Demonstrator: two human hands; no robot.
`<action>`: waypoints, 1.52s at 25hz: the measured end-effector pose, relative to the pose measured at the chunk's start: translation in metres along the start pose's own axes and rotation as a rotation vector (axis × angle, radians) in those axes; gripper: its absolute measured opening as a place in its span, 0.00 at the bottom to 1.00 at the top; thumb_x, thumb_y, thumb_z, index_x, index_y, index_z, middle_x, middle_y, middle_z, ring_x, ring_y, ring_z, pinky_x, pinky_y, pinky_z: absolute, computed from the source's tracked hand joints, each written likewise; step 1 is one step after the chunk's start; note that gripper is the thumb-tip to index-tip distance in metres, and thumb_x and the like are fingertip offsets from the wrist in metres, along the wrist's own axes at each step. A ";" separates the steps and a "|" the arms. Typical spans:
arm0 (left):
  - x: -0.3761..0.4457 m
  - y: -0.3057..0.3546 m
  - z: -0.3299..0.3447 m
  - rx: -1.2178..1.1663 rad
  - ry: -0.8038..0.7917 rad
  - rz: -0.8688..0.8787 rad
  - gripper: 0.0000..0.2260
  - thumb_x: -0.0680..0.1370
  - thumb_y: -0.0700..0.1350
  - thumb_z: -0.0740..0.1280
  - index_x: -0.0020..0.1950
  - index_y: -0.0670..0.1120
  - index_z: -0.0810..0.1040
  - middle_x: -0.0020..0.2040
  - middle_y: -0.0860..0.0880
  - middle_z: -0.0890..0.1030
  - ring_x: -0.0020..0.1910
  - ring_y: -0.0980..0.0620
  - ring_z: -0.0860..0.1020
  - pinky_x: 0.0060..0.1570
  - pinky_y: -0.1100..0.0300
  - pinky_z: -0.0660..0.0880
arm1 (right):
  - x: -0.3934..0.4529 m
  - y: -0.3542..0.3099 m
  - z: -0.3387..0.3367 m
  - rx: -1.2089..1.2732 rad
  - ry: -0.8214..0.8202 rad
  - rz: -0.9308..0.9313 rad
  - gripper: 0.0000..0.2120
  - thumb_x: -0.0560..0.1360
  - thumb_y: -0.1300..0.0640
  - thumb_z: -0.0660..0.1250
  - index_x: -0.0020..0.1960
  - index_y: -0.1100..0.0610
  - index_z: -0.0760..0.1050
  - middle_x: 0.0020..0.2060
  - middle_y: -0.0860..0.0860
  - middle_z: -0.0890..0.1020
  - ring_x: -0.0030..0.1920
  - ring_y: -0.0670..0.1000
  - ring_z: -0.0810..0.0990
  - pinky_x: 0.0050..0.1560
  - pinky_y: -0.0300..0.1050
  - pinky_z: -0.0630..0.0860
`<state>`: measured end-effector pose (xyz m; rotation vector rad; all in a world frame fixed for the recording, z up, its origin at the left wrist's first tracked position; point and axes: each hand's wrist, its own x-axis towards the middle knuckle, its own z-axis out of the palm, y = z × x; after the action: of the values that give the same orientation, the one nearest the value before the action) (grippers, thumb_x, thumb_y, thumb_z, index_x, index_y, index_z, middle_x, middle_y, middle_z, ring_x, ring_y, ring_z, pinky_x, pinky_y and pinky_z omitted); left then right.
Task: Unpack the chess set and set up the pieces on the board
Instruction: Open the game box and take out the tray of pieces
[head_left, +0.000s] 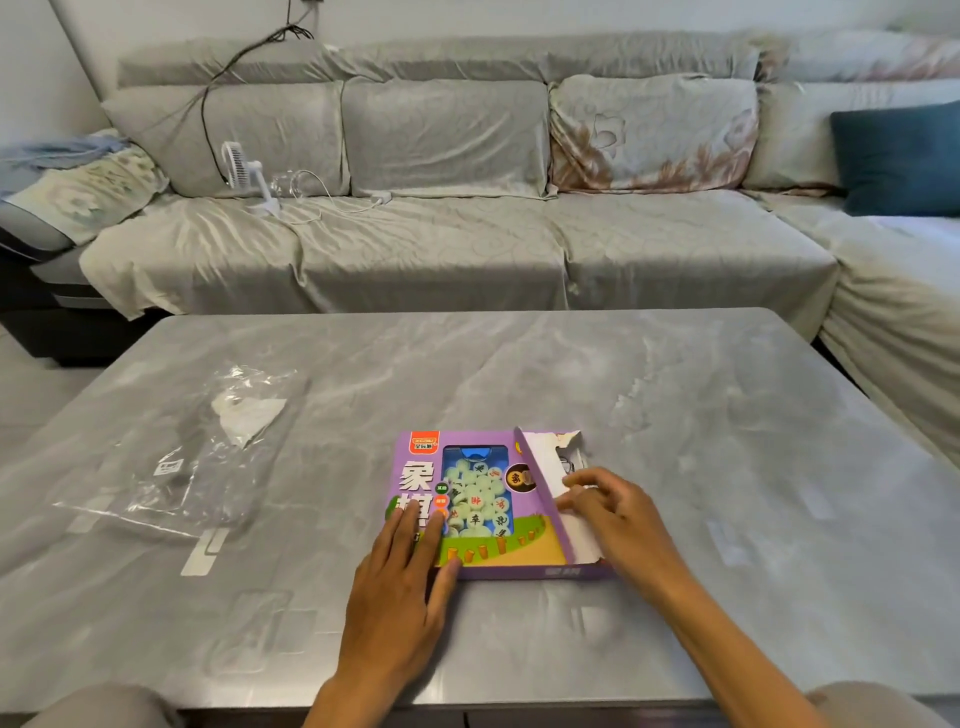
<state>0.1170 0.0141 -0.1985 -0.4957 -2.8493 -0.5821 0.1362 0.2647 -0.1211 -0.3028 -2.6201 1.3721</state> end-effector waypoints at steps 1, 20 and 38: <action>0.002 0.000 -0.003 0.010 -0.001 0.007 0.32 0.77 0.69 0.42 0.75 0.56 0.62 0.75 0.53 0.64 0.74 0.52 0.61 0.61 0.52 0.71 | 0.000 0.004 0.006 -0.138 -0.078 -0.072 0.07 0.78 0.59 0.63 0.49 0.50 0.79 0.37 0.37 0.82 0.41 0.39 0.79 0.43 0.39 0.71; 0.004 -0.015 -0.008 0.160 0.016 0.066 0.29 0.77 0.69 0.46 0.74 0.59 0.63 0.71 0.53 0.67 0.69 0.51 0.65 0.51 0.51 0.76 | 0.030 0.056 -0.047 -0.492 0.202 0.230 0.09 0.69 0.58 0.69 0.48 0.50 0.73 0.46 0.51 0.81 0.46 0.57 0.79 0.44 0.45 0.74; 0.091 -0.052 -0.024 0.214 -0.095 0.182 0.22 0.70 0.39 0.75 0.63 0.49 0.78 0.47 0.48 0.82 0.46 0.43 0.80 0.42 0.49 0.77 | 0.016 0.072 -0.073 -0.625 0.269 0.403 0.12 0.74 0.62 0.60 0.56 0.54 0.65 0.52 0.58 0.78 0.44 0.60 0.74 0.42 0.49 0.70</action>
<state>0.0174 -0.0146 -0.1725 -0.7510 -2.8666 -0.2235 0.1453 0.3668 -0.1381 -1.0573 -2.7642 0.4819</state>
